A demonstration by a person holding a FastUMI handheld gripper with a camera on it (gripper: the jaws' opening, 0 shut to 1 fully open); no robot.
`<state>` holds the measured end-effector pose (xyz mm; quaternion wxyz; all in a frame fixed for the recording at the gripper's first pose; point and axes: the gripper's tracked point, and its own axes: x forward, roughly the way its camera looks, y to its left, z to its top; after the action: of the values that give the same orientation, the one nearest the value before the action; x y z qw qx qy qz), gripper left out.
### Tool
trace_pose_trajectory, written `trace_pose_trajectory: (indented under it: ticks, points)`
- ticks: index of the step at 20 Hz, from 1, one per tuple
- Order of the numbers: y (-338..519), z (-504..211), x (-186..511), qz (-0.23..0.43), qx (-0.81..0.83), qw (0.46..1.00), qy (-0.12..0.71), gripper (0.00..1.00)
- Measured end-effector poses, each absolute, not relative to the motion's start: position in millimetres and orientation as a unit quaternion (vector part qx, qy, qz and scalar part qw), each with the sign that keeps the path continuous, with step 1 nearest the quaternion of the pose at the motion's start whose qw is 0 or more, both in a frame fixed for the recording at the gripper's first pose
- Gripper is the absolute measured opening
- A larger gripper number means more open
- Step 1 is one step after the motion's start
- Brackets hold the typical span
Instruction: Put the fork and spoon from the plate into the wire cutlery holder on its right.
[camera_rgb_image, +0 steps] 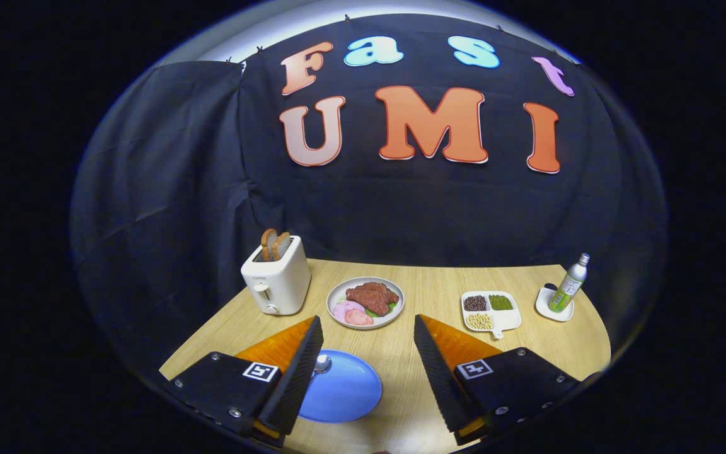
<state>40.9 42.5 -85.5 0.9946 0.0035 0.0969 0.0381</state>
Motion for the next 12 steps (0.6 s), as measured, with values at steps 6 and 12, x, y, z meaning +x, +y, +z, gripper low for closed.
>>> trace_pose_trajectory:
  ticks: [6, 12]
  points:
    - [77.6, -100.2, 42.2, 0.049, -0.008, 0.994, 0.101, 0.88]
    - [109.3, -133.9, 34.2, 0.049, -0.005, 0.992, 0.118, 0.89]
